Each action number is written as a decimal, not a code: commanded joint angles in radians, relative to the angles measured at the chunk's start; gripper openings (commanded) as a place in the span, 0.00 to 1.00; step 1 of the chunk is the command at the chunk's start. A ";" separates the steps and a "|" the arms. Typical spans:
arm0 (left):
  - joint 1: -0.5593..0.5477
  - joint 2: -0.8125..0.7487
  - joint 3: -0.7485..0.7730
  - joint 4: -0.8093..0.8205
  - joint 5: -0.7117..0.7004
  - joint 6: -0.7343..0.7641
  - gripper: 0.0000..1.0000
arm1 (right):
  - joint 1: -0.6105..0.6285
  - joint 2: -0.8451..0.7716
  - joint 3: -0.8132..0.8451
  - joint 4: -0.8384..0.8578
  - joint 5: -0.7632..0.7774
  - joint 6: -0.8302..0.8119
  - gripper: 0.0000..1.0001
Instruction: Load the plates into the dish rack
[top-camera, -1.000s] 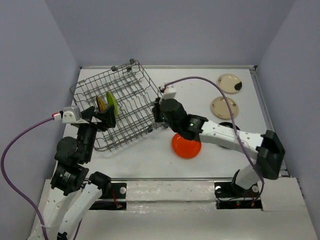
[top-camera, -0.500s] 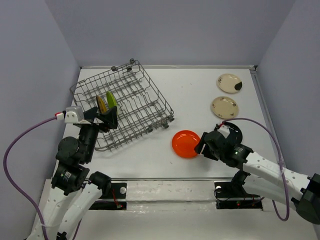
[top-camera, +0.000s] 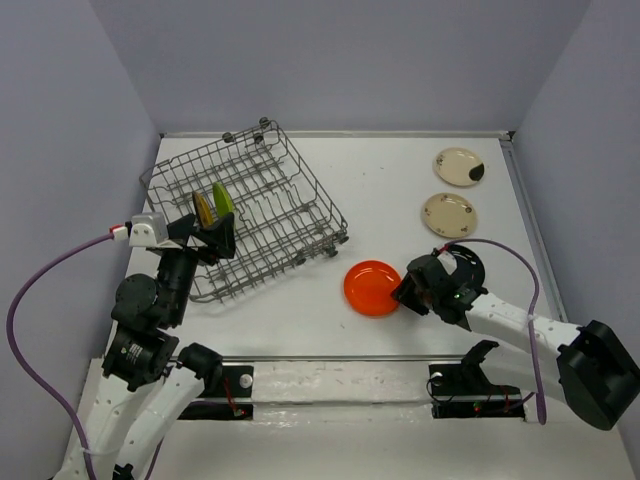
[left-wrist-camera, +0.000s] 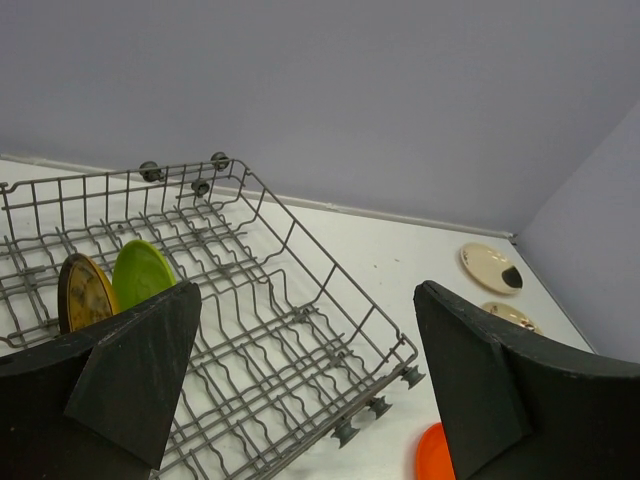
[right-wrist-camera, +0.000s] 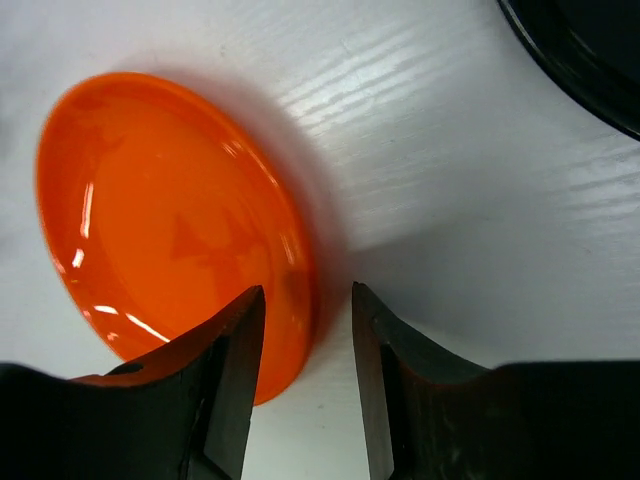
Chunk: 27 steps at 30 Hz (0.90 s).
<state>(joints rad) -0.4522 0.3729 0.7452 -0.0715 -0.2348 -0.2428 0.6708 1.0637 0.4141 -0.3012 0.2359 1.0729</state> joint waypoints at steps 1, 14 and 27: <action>-0.005 -0.011 -0.012 0.045 0.009 0.016 0.99 | -0.011 0.038 -0.063 0.162 -0.038 0.024 0.42; -0.005 -0.012 -0.014 0.049 0.018 0.016 0.99 | -0.022 -0.134 0.053 -0.151 0.069 -0.034 0.07; -0.005 -0.022 -0.014 0.052 0.012 0.019 0.99 | 0.091 0.013 0.759 -0.271 0.414 -0.487 0.07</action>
<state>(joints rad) -0.4522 0.3634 0.7433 -0.0711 -0.2195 -0.2401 0.6827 0.9592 0.9855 -0.6544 0.4992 0.7715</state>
